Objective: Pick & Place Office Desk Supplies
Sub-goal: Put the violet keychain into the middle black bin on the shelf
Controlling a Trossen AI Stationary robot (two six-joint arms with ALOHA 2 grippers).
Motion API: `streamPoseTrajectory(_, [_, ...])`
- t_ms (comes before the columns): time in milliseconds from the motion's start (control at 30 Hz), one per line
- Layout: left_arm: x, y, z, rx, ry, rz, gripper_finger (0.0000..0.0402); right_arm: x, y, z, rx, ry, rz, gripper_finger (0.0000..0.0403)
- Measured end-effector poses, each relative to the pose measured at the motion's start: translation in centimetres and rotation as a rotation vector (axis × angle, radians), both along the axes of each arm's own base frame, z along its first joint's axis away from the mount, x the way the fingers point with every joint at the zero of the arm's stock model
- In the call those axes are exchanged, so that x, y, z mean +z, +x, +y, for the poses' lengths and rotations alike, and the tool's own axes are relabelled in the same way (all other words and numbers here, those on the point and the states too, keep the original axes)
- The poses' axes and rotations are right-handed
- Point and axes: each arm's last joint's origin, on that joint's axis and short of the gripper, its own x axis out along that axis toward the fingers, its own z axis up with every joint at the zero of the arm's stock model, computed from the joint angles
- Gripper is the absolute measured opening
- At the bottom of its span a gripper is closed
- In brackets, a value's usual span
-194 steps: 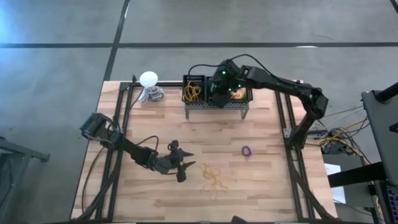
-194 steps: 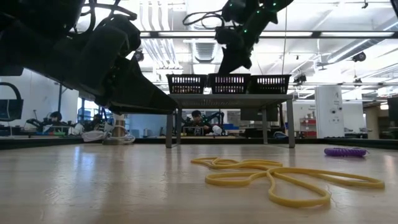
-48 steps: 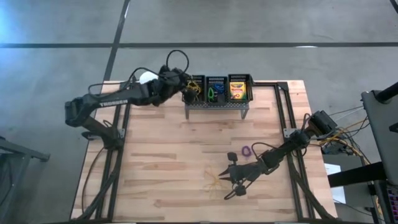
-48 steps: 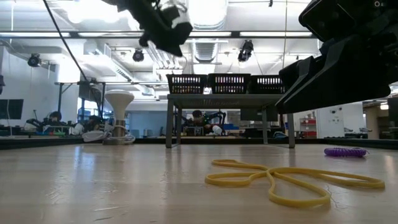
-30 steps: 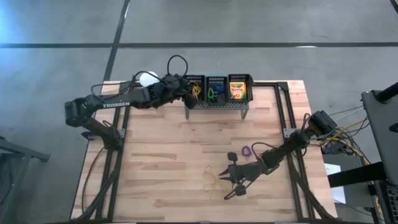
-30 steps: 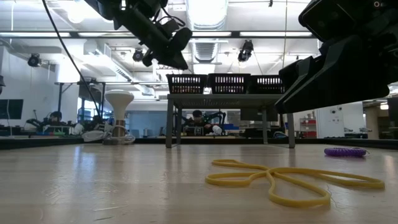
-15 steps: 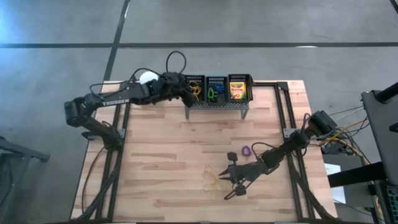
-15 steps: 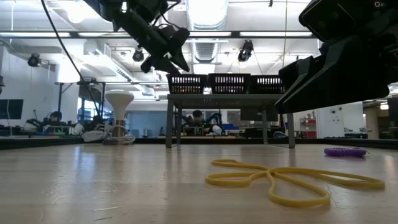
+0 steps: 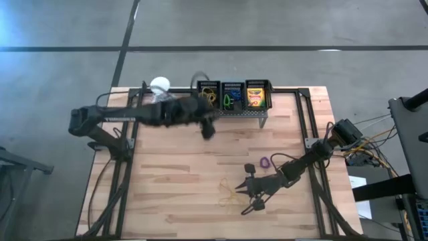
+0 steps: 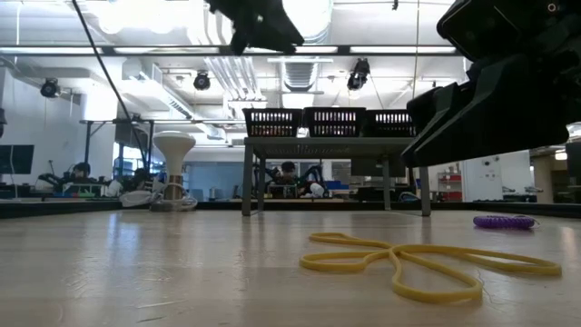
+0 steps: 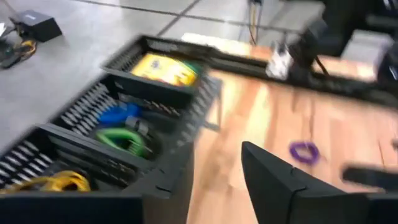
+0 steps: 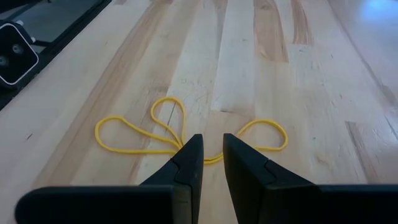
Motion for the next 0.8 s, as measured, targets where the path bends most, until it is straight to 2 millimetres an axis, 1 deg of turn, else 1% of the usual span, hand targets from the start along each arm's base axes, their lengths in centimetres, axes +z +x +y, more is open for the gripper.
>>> streamPoseTrajectory(100, [-1.4,0.0,-4.0,-0.037,0.044,0.036,0.0122,-0.2,-0.1,-0.1,-0.008,0.003,0.019,0.0057])
streamPoseTrajectory(167, [-2.7,0.0,-6.9,-0.066,0.052,0.023,0.0119,-0.4,-0.2,-0.1,-0.024,0.019,0.046,0.0057])
streamPoseTrajectory(233, [-4.5,-0.3,-9.8,-0.121,0.059,0.011,0.0118,-0.5,-0.5,-0.3,-0.045,0.028,0.094,0.0057])
streamPoseTrajectory(300, [-6.4,-0.6,-12.5,-0.185,0.061,-0.019,0.0118,-0.2,-1.2,-0.7,-0.077,0.034,0.158,0.0056])
streamPoseTrajectory(367, [-8.3,-1.2,-14.7,-0.240,0.061,-0.050,0.0118,0.2,-1.8,-1.1,-0.125,0.048,0.219,0.0056])
streamPoseTrajectory(400, [-9.3,-1.4,-15.4,-0.261,0.058,-0.070,0.0118,0.3,-2.3,-1.4,-0.163,0.044,0.243,0.0057])
streamPoseTrajectory(467, [-11.3,-1.8,-16.6,-0.293,0.050,-0.095,0.0118,0.5,-3.1,-2.1,-0.255,0.045,0.265,0.0056])
streamPoseTrajectory(533, [-12.9,-1.9,-17.1,-0.300,0.033,-0.124,0.0118,0.6,-4.1,-2.7,-0.321,0.059,0.289,0.0056])
streamPoseTrajectory(667, [-15.7,-1.6,-17.3,-0.263,-0.047,-0.140,0.0118,0.1,-6.0,-3.8,-0.397,0.102,0.324,0.0056])
streamPoseTrajectory(800, [-18.7,-1.1,-17.5,-0.226,-0.090,-0.079,0.0118,0.1,-7.7,-4.7,-0.481,0.135,0.263,0.0057])
